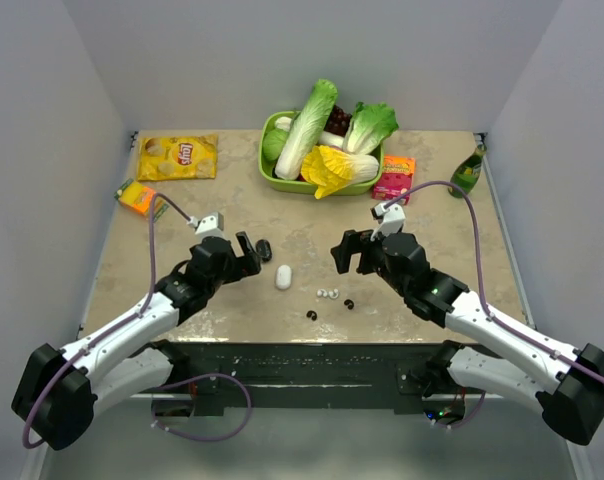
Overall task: Insert the wireless bluetooth earbuds into the charging case
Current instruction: Pick up the charging case at the center of the board.
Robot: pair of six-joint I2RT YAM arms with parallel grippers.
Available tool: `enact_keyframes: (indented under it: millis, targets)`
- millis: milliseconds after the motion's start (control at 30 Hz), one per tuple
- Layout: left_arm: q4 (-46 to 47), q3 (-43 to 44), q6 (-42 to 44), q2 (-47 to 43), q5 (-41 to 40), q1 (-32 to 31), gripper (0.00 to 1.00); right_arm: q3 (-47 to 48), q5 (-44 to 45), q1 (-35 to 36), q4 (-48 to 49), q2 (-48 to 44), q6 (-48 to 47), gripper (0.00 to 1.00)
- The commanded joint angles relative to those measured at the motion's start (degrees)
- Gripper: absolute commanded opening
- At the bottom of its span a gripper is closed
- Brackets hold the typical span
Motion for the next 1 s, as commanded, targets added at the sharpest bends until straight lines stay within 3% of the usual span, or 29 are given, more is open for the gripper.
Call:
enact_keyframes:
  millis: [0, 167, 300, 367, 500, 533, 600, 633, 667, 800, 967]
  targets:
    - [0.22, -1.26, -0.77, 0.28, -2.80, -0.15, 0.95, -0.13, -1.99, -0.13, 2.87, -0.63, -0.87, 0.96]
    - [1.19, -2.05, -1.56, 2.30, -3.33, -0.23, 0.78, 0.05, -2.26, -0.04, 2.35, -0.45, -0.96, 0.93]
    - [1.72, -2.06, -2.00, 5.20, -4.21, -0.23, 0.82, 0.14, -2.87, -0.04, 2.26, -0.01, -0.96, 0.93]
    - [2.68, -1.18, -0.60, 7.66, -3.16, -0.15, 0.78, -0.04, -3.31, 0.05, 2.34, -0.10, -0.87, 0.93]
    - [5.31, -1.00, 1.69, 11.00, 1.49, -0.23, 0.45, -0.65, -3.40, 0.05, 2.43, -0.54, -0.70, 0.93]
    - [6.71, -1.35, 2.04, 11.27, 2.20, -0.23, 0.28, -0.83, -3.40, 0.05, 2.43, -0.63, -0.70, 0.93]
    - [7.86, -2.40, 1.69, 11.79, 3.17, -0.32, 0.22, -0.83, -3.49, -0.04, 2.17, -0.80, -0.78, 0.93]
    - [8.13, -2.93, 1.43, 11.71, 3.26, -0.23, 0.11, -0.83, -3.58, -0.04, 2.08, -0.80, -0.70, 0.93]
    - [8.31, -3.28, 1.25, 11.71, 3.44, -0.32, 0.06, -0.83, -3.49, -0.04, 1.99, -0.98, -0.78, 0.93]
    - [8.49, -3.90, 0.64, 11.44, 1.17, -0.23, 0.00, -0.74, -3.93, 0.04, 2.26, -0.81, -0.69, 0.92]
    - [8.14, 1.27, 1.51, 17.05, -2.88, -0.06, 0.09, -0.30, -4.98, 0.13, 2.52, -0.10, -0.26, 0.92]
